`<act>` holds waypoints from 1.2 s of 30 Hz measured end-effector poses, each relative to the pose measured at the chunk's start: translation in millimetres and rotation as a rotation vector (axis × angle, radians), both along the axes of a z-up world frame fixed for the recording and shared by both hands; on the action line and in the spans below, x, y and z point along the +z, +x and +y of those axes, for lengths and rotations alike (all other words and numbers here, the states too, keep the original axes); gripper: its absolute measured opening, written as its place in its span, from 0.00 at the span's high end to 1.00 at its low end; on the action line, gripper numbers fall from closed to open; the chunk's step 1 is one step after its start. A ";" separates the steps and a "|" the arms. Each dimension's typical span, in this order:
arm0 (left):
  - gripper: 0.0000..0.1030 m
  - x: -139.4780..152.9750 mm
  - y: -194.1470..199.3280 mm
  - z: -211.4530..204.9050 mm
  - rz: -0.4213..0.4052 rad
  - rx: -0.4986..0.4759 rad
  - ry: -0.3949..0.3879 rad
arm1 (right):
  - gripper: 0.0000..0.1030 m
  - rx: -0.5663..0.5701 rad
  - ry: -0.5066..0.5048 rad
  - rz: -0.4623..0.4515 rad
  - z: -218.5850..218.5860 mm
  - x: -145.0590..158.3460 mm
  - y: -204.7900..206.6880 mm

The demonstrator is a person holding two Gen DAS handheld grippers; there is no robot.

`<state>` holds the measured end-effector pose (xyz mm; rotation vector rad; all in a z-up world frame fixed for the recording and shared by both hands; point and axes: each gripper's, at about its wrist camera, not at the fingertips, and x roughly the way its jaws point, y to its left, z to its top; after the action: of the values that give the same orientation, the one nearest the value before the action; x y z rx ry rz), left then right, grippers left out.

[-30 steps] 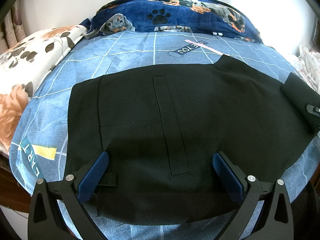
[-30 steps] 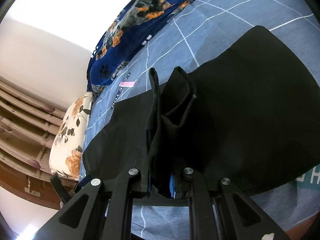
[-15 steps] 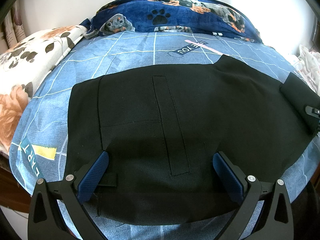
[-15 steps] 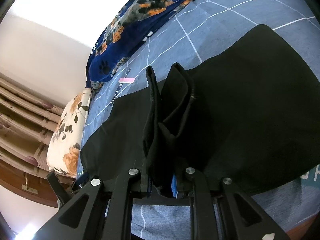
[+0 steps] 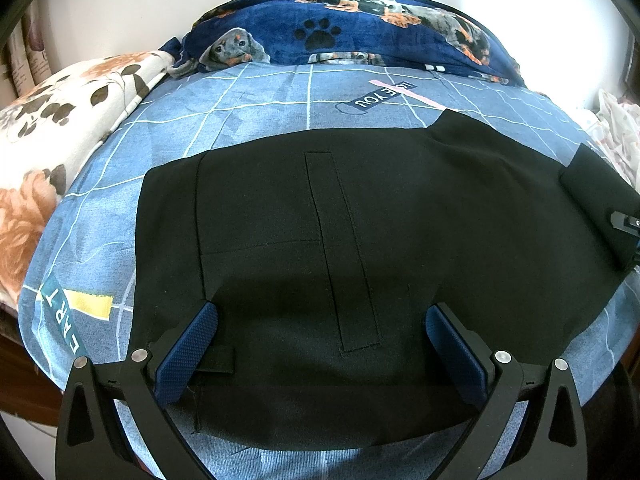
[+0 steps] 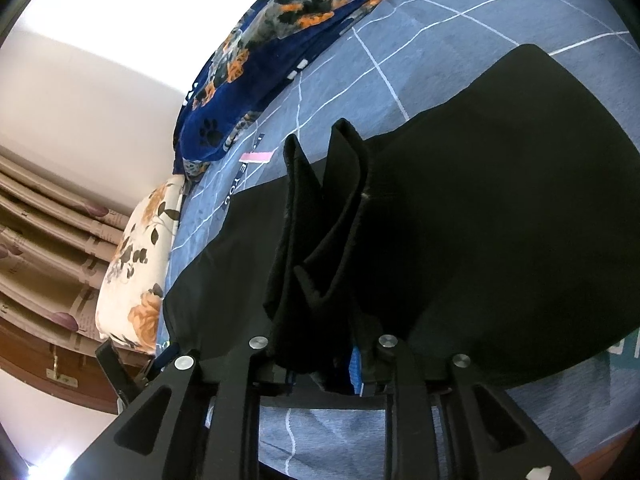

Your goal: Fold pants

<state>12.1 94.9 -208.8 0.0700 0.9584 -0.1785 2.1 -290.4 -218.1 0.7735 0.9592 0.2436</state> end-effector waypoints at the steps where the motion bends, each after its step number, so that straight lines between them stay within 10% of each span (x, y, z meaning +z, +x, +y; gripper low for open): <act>1: 0.00 0.0 0.0 0.0 0.000 0.000 0.000 | 0.78 0.000 0.002 0.001 -0.1 0.0 0.6; 36: 0.00 -0.3 -1.3 0.0 -0.002 -0.001 0.000 | 0.46 0.052 0.040 0.018 18.6 7.4 1.2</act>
<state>10.8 94.9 -209.1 0.0710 0.9560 -0.1789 3.4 -271.7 -210.7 0.7889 0.9947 0.3025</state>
